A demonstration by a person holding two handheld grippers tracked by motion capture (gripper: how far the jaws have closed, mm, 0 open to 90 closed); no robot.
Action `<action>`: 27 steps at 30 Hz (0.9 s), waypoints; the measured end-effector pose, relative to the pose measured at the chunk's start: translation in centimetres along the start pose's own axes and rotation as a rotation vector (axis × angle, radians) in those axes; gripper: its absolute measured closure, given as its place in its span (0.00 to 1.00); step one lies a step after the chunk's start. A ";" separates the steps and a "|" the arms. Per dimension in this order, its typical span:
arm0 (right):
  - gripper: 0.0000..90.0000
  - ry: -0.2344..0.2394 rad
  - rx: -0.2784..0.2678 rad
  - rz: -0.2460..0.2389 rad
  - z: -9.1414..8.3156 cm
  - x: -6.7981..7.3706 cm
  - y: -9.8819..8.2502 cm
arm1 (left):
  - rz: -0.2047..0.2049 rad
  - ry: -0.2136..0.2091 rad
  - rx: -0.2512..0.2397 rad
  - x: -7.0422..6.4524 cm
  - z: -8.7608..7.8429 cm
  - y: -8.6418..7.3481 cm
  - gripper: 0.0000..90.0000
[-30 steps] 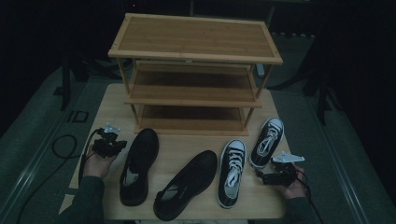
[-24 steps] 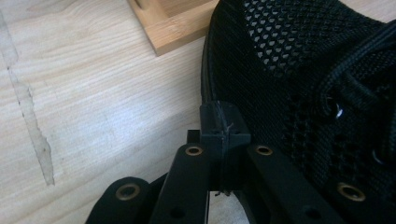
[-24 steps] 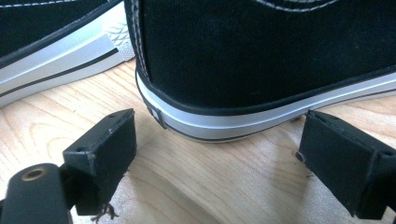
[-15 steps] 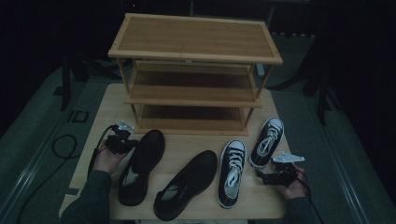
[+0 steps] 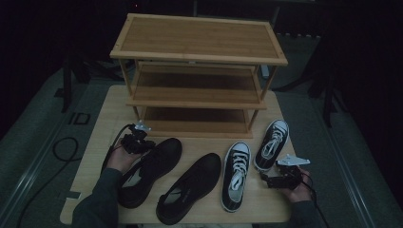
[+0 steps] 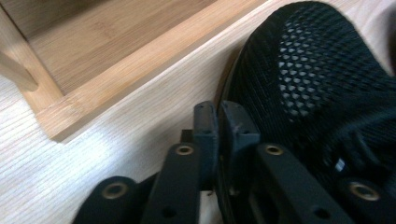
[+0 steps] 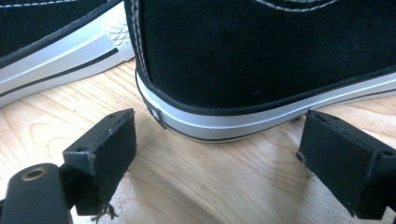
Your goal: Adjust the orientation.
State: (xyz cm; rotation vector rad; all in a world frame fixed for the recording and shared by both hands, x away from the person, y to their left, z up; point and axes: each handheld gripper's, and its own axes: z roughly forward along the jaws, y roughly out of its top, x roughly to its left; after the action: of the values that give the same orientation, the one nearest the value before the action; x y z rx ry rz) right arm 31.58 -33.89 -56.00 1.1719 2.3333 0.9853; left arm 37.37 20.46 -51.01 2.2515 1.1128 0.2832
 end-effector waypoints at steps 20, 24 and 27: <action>0.12 -0.004 0.000 0.003 0.0 0.1 0.0 | 0.029 0.018 -0.012 -0.4 -4.9 0.0 0.66; 0.12 -0.004 0.000 0.003 0.0 0.1 0.0 | 0.031 0.019 -0.024 -0.7 -5.7 -0.1 0.64; 0.12 -0.004 0.000 0.004 0.0 0.1 0.0 | 0.036 0.018 -0.025 -0.9 -6.2 -0.1 0.63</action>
State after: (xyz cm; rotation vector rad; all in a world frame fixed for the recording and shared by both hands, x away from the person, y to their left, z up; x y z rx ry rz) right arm 31.51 -33.86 -56.00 1.1779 2.3288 0.9829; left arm 34.01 22.41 -46.04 2.2532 1.0732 0.3310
